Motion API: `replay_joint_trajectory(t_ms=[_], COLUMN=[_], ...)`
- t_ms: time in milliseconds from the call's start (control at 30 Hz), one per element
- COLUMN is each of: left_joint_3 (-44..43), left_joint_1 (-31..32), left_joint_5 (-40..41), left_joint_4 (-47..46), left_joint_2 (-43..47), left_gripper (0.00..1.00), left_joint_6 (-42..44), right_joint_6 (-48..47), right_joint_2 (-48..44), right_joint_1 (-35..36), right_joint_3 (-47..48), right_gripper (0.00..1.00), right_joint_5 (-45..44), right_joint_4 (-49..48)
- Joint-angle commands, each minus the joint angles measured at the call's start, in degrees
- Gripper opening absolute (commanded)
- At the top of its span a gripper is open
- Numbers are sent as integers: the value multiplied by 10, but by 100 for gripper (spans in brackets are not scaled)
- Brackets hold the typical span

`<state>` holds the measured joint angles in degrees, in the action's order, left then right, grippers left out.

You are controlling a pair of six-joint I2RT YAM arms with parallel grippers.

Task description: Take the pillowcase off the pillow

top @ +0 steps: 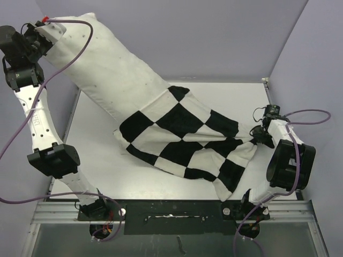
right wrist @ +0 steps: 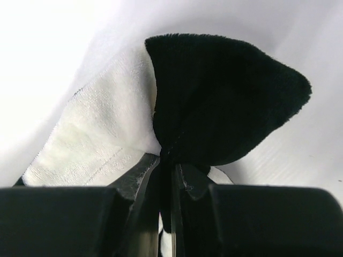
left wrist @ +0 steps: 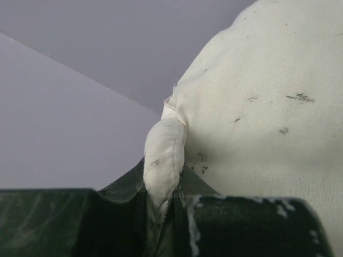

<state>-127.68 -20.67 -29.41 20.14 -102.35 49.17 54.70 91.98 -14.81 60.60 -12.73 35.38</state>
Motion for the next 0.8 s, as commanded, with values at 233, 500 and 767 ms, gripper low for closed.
replay_joint_trajectory(t_ms=[233,500,767], left_joint_3=[-69,-113,-102], left_joint_1=[-43,-10,114], left_joint_5=[93,143,112], left_joint_4=[-115,-116,-63], left_joint_2=[-10,-39,0], left_gripper=[0,0,0], left_joint_6=[62,88,56], right_joint_6=[-36,-34,-147], right_joint_2=[-40,-43,-7], right_joint_1=[-114,-150,19], right_joint_3=[-47,-64,76], right_gripper=[0,0,1], right_joint_5=[-73,-60,-67], right_joint_4=[-34,-46,-99])
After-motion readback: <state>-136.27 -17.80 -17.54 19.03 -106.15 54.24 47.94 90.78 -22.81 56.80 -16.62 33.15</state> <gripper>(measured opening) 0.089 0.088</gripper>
